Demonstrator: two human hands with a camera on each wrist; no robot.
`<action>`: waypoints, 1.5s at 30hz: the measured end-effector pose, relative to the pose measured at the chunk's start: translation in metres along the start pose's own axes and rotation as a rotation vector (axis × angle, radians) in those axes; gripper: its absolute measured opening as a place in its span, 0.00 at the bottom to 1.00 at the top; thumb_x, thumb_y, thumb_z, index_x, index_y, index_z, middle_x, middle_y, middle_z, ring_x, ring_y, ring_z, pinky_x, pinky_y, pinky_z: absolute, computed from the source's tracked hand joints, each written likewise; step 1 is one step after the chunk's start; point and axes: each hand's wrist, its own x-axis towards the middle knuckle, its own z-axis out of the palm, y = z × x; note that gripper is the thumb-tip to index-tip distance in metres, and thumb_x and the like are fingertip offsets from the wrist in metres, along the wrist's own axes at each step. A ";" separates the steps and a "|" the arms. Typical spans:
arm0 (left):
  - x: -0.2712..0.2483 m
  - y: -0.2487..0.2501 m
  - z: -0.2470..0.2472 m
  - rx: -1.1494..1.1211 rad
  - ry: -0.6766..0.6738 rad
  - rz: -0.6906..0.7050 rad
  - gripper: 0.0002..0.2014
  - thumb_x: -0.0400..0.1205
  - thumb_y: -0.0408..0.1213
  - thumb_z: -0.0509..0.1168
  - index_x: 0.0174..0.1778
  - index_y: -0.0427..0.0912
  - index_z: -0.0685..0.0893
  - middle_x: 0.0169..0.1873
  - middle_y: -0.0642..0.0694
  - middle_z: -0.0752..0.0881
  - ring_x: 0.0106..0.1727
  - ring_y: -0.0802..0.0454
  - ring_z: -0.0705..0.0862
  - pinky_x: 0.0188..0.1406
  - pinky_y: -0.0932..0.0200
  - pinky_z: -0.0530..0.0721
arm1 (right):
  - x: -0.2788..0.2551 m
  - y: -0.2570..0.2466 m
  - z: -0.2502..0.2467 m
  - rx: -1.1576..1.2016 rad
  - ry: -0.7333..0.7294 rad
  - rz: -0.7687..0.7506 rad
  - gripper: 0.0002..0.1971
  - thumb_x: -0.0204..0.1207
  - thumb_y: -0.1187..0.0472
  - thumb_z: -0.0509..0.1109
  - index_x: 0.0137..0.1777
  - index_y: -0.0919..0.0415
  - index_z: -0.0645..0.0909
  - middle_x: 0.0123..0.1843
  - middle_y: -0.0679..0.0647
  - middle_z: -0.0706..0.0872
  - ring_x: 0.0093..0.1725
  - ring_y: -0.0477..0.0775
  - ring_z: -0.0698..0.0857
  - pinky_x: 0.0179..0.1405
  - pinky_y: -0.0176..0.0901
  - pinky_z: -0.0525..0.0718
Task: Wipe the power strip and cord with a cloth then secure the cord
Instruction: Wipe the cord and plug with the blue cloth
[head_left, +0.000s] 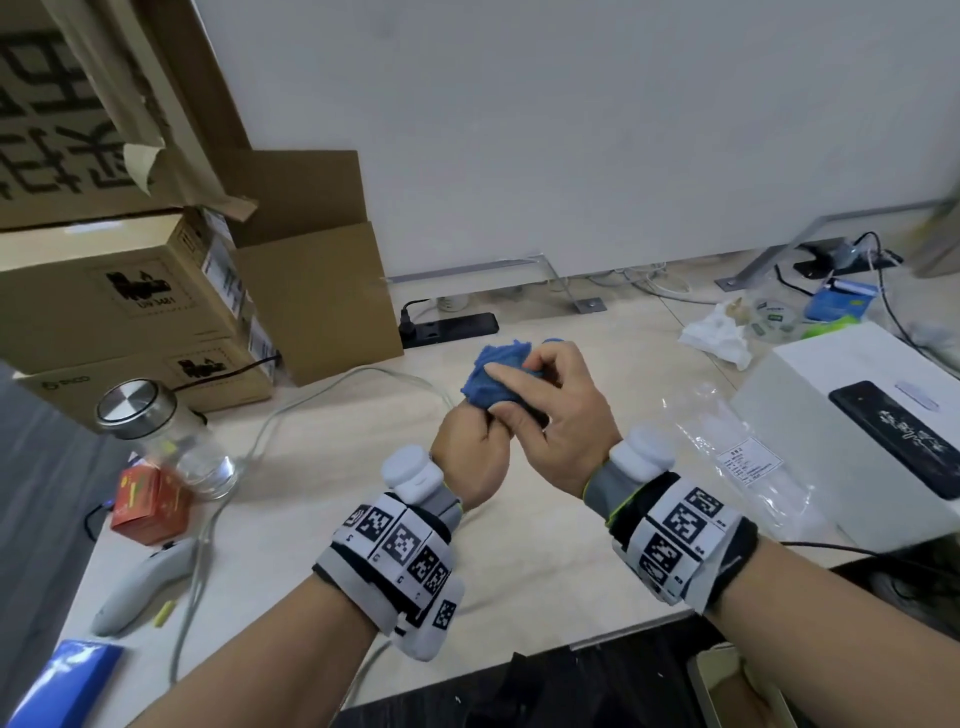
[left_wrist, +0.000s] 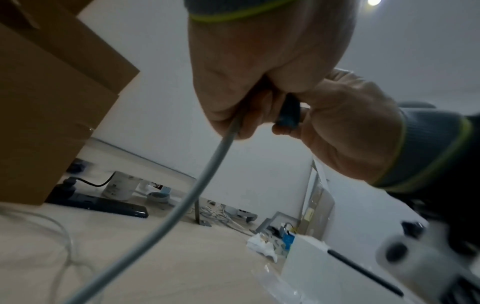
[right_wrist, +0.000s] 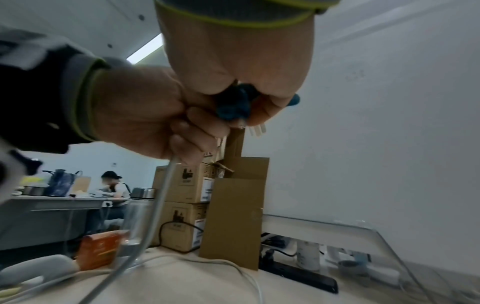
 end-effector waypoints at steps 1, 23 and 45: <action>-0.003 0.002 -0.001 0.044 -0.023 0.042 0.16 0.79 0.44 0.51 0.45 0.37 0.80 0.35 0.43 0.85 0.37 0.48 0.84 0.39 0.47 0.83 | 0.001 0.000 -0.001 0.003 0.031 0.027 0.16 0.76 0.55 0.68 0.59 0.61 0.86 0.47 0.58 0.74 0.45 0.46 0.75 0.42 0.32 0.78; -0.004 0.016 -0.017 -0.180 -0.166 -0.113 0.13 0.80 0.45 0.54 0.31 0.43 0.71 0.22 0.49 0.68 0.24 0.53 0.63 0.26 0.55 0.61 | 0.005 0.008 -0.027 0.014 -0.236 0.015 0.18 0.79 0.51 0.59 0.67 0.50 0.79 0.59 0.51 0.77 0.51 0.49 0.80 0.48 0.41 0.82; -0.004 0.041 -0.015 -0.468 -0.239 -0.335 0.24 0.89 0.46 0.48 0.24 0.46 0.62 0.14 0.55 0.62 0.15 0.60 0.56 0.13 0.70 0.55 | 0.003 -0.014 -0.012 0.544 -0.166 0.500 0.14 0.82 0.53 0.55 0.57 0.54 0.81 0.48 0.56 0.88 0.46 0.58 0.87 0.45 0.53 0.86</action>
